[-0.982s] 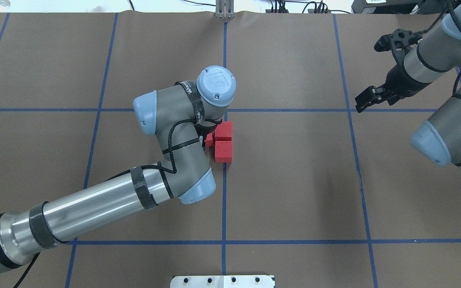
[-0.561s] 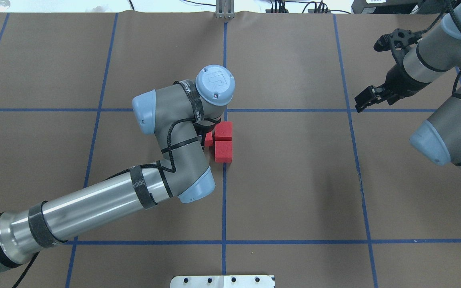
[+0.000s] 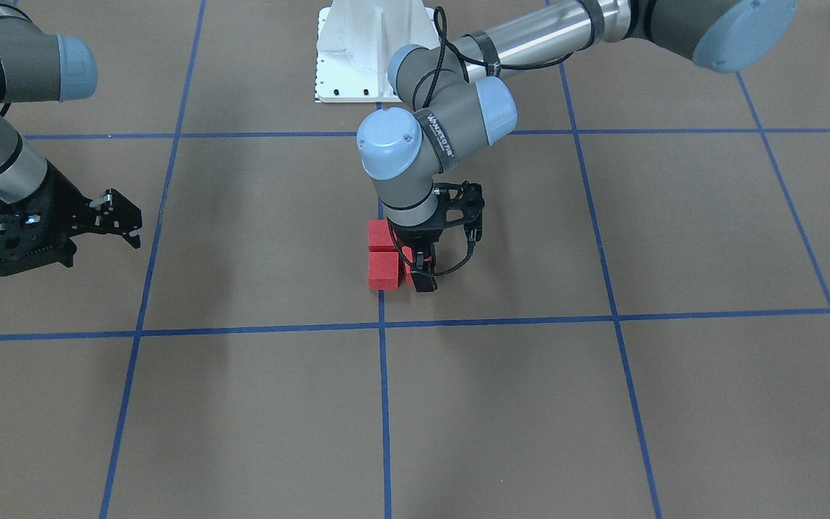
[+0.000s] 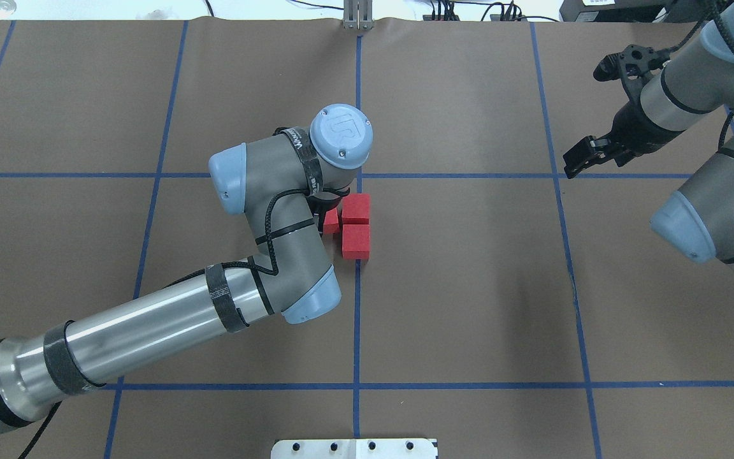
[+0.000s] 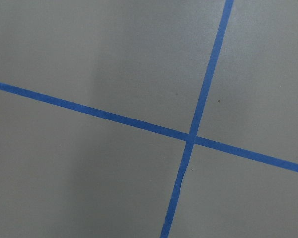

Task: Form red blocks into L shape at center
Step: 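Lower the red cube beside the farther cube of the column, then release and nudge the red cube flush against the column with the left gripper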

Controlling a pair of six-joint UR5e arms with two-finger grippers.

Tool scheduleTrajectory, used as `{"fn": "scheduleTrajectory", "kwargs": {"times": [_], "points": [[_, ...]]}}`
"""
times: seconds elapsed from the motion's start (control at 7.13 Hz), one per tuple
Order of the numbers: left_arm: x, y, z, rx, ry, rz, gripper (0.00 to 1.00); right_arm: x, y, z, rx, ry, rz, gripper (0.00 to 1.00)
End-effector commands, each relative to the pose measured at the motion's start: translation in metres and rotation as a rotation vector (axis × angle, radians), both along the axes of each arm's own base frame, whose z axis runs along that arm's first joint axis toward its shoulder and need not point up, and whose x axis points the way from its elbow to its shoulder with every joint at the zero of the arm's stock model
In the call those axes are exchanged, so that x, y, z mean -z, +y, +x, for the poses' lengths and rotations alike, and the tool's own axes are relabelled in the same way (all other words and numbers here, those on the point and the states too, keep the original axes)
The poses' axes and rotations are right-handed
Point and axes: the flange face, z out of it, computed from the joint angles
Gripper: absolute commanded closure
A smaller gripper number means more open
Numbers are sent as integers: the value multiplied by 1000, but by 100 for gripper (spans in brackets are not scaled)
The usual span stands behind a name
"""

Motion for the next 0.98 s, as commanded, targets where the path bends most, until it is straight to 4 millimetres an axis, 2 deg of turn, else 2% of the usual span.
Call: {"fn": "scheduleTrajectory", "kwargs": {"times": [0.0, 0.14, 0.42, 0.84], "points": [[-30, 12, -26, -20, -29, 23, 0, 1, -1, 0, -1, 0, 2, 1], [-30, 13, -26, -74, -43, 63, 11, 1, -1, -2, 1, 0, 2, 1], [-32, 20, -22, -91, -59, 57, 100, 2, -1, -2, 2, -2, 2, 1], [-24, 25, -16, -104, -48, 58, 100, 1, -1, -2, 2, -1, 1, 1]]}}
